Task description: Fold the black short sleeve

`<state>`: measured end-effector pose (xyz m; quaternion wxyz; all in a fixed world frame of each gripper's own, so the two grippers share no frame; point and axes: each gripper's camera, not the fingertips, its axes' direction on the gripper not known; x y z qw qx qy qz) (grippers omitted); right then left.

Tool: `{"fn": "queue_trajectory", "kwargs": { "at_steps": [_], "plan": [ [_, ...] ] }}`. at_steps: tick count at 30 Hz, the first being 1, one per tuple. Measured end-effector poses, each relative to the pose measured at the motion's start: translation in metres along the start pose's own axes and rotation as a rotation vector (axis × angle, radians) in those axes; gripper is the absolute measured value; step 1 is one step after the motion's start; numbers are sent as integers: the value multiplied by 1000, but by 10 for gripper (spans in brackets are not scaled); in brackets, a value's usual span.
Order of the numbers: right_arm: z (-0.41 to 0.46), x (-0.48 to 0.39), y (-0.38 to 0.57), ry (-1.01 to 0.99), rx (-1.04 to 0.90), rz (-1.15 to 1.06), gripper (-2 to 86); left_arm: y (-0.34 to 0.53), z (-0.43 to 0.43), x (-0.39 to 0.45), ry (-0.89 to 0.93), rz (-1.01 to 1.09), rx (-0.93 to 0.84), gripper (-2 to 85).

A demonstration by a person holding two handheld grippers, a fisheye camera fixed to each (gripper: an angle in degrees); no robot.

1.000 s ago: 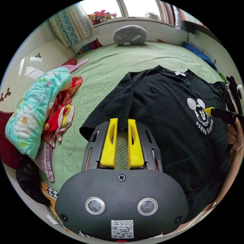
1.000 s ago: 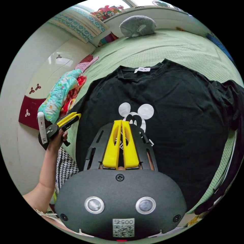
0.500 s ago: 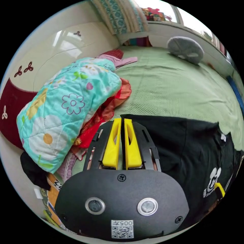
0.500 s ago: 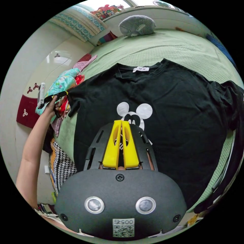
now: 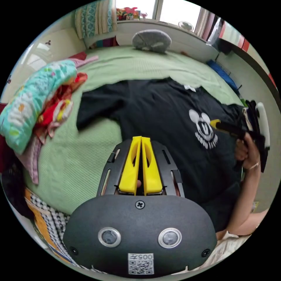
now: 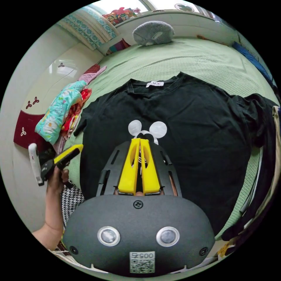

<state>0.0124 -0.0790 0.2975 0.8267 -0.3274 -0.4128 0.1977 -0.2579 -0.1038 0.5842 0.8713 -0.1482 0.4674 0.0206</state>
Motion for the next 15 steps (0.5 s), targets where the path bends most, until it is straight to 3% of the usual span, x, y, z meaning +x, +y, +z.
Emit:
{"fn": "queue_trajectory", "kwargs": {
  "at_steps": [3,8,15],
  "plan": [
    [-15,-2,28,66,-47,38,-10,34,8,11,-74,-39,17,-2],
    [-24,1,105,261,-145,82,-10,51,-5,-1,-21,-143,-77,-2],
    [-86,12,170,356,17,123,-12,96,-24,34,1,-78,-27,-2]
  ]
}}
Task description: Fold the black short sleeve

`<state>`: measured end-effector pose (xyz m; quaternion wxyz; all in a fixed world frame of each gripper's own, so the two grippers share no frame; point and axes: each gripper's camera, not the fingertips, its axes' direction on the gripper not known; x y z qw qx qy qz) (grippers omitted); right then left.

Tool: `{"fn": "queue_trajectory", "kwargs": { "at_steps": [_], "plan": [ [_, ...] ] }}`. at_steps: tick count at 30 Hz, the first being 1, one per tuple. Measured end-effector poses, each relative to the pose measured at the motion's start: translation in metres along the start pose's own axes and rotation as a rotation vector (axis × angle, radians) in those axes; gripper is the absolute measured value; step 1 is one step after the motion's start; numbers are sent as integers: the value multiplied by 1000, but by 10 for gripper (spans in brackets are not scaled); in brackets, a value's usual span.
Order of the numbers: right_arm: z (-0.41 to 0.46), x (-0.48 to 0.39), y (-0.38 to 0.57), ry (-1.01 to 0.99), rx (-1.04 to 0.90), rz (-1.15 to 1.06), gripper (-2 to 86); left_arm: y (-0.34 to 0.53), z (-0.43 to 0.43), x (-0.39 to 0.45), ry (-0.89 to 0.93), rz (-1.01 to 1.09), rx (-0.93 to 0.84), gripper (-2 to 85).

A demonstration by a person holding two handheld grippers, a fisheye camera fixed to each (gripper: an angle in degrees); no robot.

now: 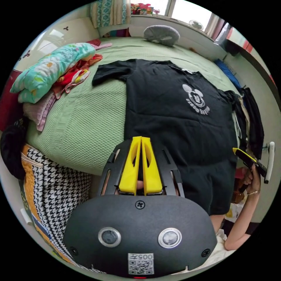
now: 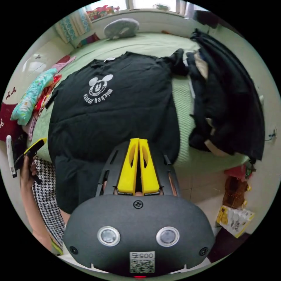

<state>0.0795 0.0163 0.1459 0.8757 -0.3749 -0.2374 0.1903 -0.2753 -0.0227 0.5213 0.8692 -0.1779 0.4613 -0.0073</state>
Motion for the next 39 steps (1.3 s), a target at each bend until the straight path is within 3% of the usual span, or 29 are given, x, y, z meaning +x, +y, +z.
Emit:
{"fn": "queue_trajectory", "kwargs": {
  "at_steps": [3,5,8,12,17,21,27,33,39],
  "plan": [
    [5,10,10,79,-53,-12,-12,10,34,9,-118,20,-138,-2],
    [27,15,15,120,-164,-23,-12,17,36,12,-109,20,-82,-2],
    [27,18,25,87,-88,-32,-13,19,36,16,-101,13,-132,-2],
    [22,-6,21,228,-140,-160,-12,22,33,28,-126,55,-164,-2],
    [-19,-7,7,179,-28,-206,-12,19,3,58,-33,98,-19,-3],
    [-61,16,-44,85,55,-157,-11,-9,-9,102,87,177,65,-5],
    [-90,36,-153,175,141,-175,1,-90,31,174,175,261,55,-6],
    [-47,69,-282,54,82,-100,122,-151,96,227,242,287,39,-5],
    [14,77,-386,-85,50,-111,129,-159,116,247,215,350,127,-6]
  ]
}}
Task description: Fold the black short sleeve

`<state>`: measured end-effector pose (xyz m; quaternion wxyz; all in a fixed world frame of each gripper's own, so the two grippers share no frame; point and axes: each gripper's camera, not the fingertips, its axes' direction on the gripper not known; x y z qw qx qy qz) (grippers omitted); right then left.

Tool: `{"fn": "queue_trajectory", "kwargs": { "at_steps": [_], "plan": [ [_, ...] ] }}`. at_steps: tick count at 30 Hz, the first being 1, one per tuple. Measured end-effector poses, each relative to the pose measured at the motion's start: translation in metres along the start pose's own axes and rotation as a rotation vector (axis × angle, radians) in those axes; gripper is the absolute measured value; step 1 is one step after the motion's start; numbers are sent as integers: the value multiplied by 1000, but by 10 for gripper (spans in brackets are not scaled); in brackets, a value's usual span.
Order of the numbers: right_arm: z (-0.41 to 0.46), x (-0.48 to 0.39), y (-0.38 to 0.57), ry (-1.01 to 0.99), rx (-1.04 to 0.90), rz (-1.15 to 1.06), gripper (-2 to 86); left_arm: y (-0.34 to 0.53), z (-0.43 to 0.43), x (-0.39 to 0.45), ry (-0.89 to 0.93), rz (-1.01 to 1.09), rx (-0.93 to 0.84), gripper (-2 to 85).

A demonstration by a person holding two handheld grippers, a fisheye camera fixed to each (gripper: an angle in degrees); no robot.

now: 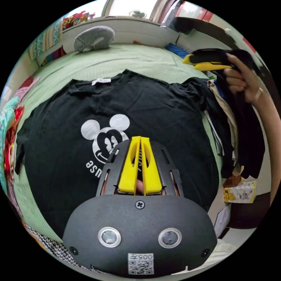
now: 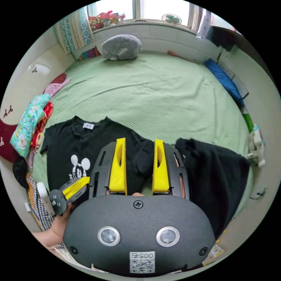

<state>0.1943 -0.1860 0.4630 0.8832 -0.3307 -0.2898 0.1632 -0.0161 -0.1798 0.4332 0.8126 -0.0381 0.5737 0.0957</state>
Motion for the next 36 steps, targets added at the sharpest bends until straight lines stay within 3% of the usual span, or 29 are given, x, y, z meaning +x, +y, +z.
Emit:
{"fn": "queue_trajectory", "kwargs": {
  "at_steps": [11,14,16,21,23,25,27,32,36],
  "plan": [
    [109,-14,-78,-174,-27,-48,117,-34,40,-25,112,-75,-56,-6],
    [127,-22,-90,-87,-56,-96,100,-40,48,-26,111,-56,-55,-6],
    [128,-27,-98,-39,-42,-141,69,-44,54,-27,117,-37,-51,-6],
    [124,-35,-123,-154,9,-168,-9,-53,65,-42,194,-88,-48,-6],
    [125,-42,-134,-93,57,-136,-10,-56,70,-46,208,-92,-52,-6],
    [123,-45,-151,-163,124,-67,-10,-60,75,-50,219,-104,-46,-6],
    [133,-48,-163,-194,69,-42,-8,-64,81,-52,225,-103,-52,-6],
    [124,-47,-170,-28,23,-146,6,-71,92,-58,242,-111,-52,-7],
    [90,-14,-167,35,-39,-246,84,-78,102,-62,255,-116,-54,-7]
  ]
}}
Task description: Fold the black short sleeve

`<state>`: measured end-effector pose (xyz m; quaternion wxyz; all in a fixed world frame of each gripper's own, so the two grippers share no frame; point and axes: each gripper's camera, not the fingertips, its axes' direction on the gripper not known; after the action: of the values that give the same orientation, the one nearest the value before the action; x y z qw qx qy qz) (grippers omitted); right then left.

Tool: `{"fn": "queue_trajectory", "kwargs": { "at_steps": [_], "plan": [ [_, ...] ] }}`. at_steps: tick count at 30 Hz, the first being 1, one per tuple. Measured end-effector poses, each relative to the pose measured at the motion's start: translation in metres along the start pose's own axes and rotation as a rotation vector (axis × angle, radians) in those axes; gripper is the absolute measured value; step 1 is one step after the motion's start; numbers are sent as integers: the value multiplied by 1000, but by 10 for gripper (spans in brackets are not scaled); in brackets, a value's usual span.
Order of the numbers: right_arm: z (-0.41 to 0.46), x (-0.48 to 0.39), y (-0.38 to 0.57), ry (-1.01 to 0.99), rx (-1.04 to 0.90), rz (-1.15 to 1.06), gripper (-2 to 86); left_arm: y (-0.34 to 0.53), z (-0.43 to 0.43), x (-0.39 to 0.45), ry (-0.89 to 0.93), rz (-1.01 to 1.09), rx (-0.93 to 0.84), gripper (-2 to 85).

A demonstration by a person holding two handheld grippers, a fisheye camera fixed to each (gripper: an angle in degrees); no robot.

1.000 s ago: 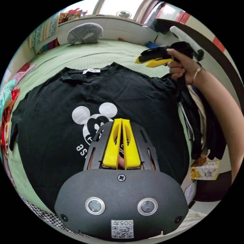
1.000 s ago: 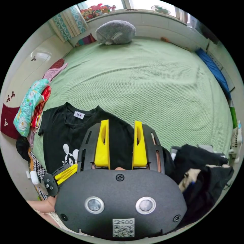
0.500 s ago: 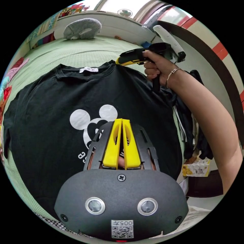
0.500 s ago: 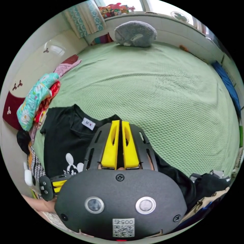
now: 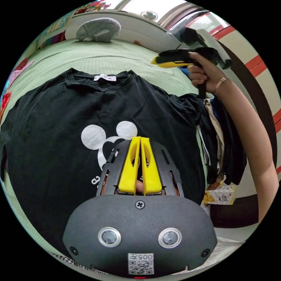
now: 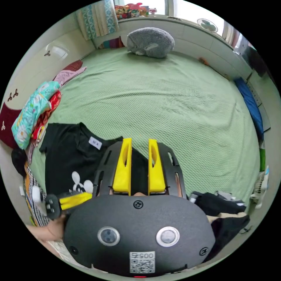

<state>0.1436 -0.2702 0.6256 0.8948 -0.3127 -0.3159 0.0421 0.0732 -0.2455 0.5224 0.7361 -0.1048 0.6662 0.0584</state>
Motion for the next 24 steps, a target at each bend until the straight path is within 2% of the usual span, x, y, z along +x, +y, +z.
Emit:
{"fn": "queue_trajectory", "kwargs": {
  "at_steps": [2,8,14,16,19,24],
  "plan": [
    [-15,13,12,30,9,-36,104,-3,3,-3,6,-4,-2,-6],
    [-10,43,26,52,-106,48,138,-12,12,-8,5,-8,2,-6],
    [46,40,7,223,-296,78,116,-21,20,-12,-3,-1,-3,-7],
    [60,39,4,250,-355,79,81,-24,23,-17,19,-18,-5,-7],
    [61,37,0,209,-342,93,5,-28,27,-22,38,-25,-5,-7],
    [21,24,-2,280,-135,161,-13,-32,30,-28,56,-31,-10,-6]
  ]
}}
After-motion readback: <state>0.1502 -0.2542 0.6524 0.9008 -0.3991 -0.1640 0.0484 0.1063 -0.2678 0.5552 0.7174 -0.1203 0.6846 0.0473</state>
